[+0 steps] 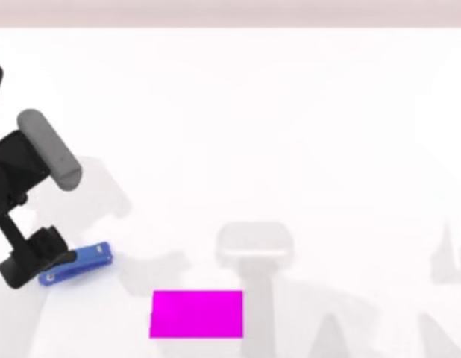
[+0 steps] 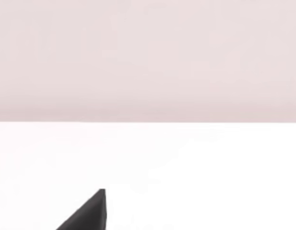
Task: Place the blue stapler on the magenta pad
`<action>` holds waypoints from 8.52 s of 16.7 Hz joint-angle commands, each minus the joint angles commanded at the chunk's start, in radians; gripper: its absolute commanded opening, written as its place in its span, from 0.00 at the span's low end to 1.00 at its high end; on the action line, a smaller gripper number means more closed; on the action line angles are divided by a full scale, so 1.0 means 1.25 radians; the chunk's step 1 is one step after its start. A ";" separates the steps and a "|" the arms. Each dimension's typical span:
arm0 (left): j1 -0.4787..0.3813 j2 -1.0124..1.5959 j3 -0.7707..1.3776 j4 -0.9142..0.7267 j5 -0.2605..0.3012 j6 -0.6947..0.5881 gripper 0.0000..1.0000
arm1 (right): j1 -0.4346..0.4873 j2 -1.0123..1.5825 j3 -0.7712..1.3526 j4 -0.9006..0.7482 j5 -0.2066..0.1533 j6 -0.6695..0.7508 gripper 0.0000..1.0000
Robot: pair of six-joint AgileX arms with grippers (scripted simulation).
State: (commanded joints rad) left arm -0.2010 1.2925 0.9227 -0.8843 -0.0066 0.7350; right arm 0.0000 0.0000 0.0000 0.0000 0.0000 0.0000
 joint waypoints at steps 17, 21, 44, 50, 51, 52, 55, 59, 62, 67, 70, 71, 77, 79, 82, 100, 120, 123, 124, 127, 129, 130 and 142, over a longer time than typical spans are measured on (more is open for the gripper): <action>-0.041 0.299 0.175 -0.128 0.002 0.163 1.00 | 0.000 0.000 0.000 0.000 0.000 0.000 1.00; -0.040 0.360 0.084 0.034 0.002 0.165 1.00 | 0.000 0.000 0.000 0.000 0.000 0.000 1.00; -0.040 0.405 0.019 0.137 0.002 0.167 0.00 | 0.000 0.000 0.000 0.000 0.000 0.000 1.00; -0.040 0.405 0.019 0.137 0.002 0.167 0.00 | 0.000 0.000 0.000 0.000 0.000 0.000 1.00; -0.040 0.402 0.018 0.132 0.007 0.163 0.00 | 0.000 0.000 0.000 0.000 0.000 0.000 1.00; -0.040 0.401 0.020 0.129 0.007 0.164 0.00 | 0.000 0.000 0.000 0.000 0.000 0.000 1.00; -0.038 0.381 0.066 0.072 0.006 0.166 0.00 | 0.000 0.000 0.000 0.000 0.000 0.000 1.00; -0.031 0.325 0.158 -0.101 0.007 0.163 0.00 | 0.000 0.000 0.000 0.000 0.000 0.000 1.00; -0.027 0.286 0.211 -0.182 0.007 0.160 0.00 | 0.000 0.000 0.000 0.000 0.000 0.000 1.00; -0.031 0.280 0.217 -0.191 0.006 0.160 0.00 | 0.000 0.000 0.000 0.000 0.000 0.000 1.00; -0.037 0.281 0.220 -0.197 0.002 0.138 0.00 | 0.000 0.000 0.000 0.000 0.000 0.000 1.00; -0.043 0.283 0.224 -0.202 -0.002 0.115 0.00 | 0.000 0.000 0.000 0.000 0.000 0.000 1.00; -0.111 0.315 0.267 -0.264 -0.040 -0.203 0.00 | 0.000 0.000 0.000 0.000 0.000 0.000 1.00; -0.141 0.329 0.281 -0.289 -0.053 -0.376 0.00 | 0.000 0.000 0.000 0.000 0.000 0.000 1.00; -0.190 0.351 0.295 -0.322 -0.069 -0.690 0.00 | 0.000 0.000 0.000 0.000 0.000 0.000 1.00; -0.462 0.398 0.339 -0.253 -0.001 -2.381 0.00 | 0.000 0.000 0.000 0.000 0.000 0.000 1.00; -0.475 0.485 0.148 0.078 0.013 -2.481 0.00 | 0.000 0.000 0.000 0.000 0.000 0.000 1.00; -0.476 0.490 0.137 0.090 0.013 -2.481 0.00 | 0.000 0.000 0.000 0.000 0.000 0.000 1.00; -0.476 0.490 0.137 0.090 0.013 -2.481 0.00 | 0.000 0.000 0.000 0.000 0.000 0.000 1.00; -0.476 0.490 0.137 0.090 0.013 -2.481 0.15 | 0.000 0.000 0.000 0.000 0.000 0.000 1.00; -0.476 0.490 0.137 0.090 0.013 -2.481 0.30 | 0.000 0.000 0.000 0.000 0.000 0.000 1.00; -0.476 0.490 0.137 0.090 0.013 -2.481 0.38 | 0.000 0.000 0.000 0.000 0.000 0.000 1.00; -0.476 0.490 0.137 0.090 0.013 -2.481 1.00 | 0.000 0.000 0.000 0.000 0.000 0.000 1.00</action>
State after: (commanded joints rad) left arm -0.7954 1.9056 1.0944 -0.7715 0.0091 -2.3660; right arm 0.0000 0.0000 0.0000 0.0000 0.0000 0.0000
